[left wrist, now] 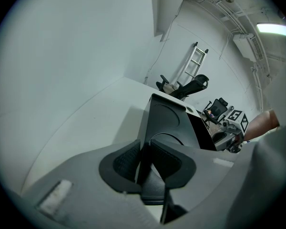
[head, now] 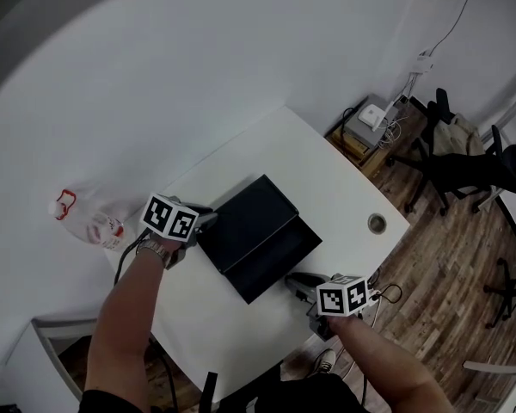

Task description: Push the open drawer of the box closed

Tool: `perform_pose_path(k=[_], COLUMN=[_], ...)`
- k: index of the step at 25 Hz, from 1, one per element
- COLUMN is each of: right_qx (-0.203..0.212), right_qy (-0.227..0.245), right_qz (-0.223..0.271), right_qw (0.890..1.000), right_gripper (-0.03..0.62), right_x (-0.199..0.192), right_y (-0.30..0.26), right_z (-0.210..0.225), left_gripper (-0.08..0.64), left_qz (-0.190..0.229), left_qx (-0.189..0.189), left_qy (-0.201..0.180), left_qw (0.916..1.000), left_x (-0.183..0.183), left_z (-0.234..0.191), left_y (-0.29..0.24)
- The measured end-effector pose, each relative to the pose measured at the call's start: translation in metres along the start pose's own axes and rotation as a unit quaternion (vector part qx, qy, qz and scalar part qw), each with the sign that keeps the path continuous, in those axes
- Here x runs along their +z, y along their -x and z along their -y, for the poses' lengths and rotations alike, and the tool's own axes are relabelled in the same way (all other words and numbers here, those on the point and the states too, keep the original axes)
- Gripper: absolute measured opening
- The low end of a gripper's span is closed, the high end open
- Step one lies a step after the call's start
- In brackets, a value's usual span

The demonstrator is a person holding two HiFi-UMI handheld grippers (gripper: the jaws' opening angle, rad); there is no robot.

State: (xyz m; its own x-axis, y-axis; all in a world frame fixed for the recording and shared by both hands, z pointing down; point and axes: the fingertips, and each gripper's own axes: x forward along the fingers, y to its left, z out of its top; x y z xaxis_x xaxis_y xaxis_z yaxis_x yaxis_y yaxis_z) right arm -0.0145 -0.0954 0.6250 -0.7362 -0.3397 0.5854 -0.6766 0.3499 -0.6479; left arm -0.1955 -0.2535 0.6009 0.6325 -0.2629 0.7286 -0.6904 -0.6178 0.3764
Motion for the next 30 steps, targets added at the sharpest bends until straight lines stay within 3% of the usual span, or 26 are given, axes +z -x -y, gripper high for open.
perform_pose_path(k=[17, 30], right_qx=[0.007, 0.016], right_qy=[0.016, 0.013], right_qz=[-0.018, -0.025], right_qw=[1.0, 0.999], right_gripper=[0.077, 0.077], right_x=[0.048, 0.057], right_y=[-0.056, -0.071], right_z=[-0.01, -0.011], left_gripper=[0.074, 0.075], left_qz=[0.011, 0.011], left_qx=[-0.012, -0.011], left_qy=[0.009, 0.008], left_qw=[0.9998, 0.9998], left_x=[0.001, 0.0], left_z=[0.002, 0.002], left_y=[0.0, -0.001])
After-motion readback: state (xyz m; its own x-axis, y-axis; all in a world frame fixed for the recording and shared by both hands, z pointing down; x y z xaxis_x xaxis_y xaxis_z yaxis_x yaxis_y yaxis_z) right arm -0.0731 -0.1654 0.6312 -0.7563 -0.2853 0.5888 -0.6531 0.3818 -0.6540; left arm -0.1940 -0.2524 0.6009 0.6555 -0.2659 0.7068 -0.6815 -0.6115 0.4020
